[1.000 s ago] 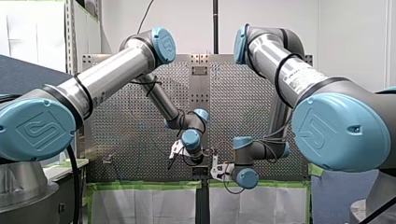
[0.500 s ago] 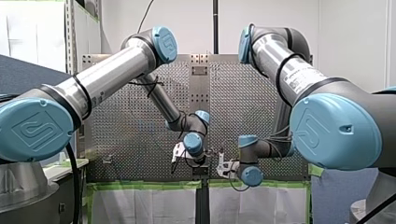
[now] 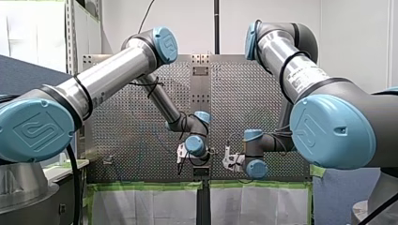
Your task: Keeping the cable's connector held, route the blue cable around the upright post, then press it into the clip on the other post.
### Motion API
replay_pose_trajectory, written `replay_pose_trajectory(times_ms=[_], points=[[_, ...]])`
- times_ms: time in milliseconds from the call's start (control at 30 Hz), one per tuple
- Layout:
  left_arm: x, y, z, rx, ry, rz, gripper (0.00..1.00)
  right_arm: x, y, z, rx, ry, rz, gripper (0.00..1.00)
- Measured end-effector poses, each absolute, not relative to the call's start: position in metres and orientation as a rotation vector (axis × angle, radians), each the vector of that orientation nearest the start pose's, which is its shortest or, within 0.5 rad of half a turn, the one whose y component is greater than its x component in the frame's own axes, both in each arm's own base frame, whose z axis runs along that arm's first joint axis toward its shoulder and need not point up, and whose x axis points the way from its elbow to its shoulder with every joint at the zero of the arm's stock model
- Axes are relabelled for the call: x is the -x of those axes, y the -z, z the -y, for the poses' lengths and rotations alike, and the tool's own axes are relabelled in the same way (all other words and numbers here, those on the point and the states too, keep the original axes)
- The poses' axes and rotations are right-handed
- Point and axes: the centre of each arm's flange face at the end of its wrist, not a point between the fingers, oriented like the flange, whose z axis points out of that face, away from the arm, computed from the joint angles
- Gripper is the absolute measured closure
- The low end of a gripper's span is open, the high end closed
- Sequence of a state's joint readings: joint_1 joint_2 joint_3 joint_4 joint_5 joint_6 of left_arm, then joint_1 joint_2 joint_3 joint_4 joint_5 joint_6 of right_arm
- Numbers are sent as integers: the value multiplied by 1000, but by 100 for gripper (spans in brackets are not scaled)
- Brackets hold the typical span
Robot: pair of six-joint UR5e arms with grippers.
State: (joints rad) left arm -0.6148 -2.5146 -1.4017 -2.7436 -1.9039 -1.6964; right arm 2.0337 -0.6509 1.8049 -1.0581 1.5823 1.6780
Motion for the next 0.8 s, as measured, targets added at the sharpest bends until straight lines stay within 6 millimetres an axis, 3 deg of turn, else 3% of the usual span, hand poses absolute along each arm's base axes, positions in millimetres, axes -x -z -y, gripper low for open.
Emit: replay_pose_trajectory(times_ms=[133,400,800], points=[[-497,-8,470,-251,195,-1915,99,-374,47,472,-1570,-1538,1122,100],[-502,18,461,-248,217,-1940,99,-369,49,483,-1563,-1539,1115,100],[-525,18,443,-221,219,-1910,99,-359,47,497,-1543,-1526,1122,100]])
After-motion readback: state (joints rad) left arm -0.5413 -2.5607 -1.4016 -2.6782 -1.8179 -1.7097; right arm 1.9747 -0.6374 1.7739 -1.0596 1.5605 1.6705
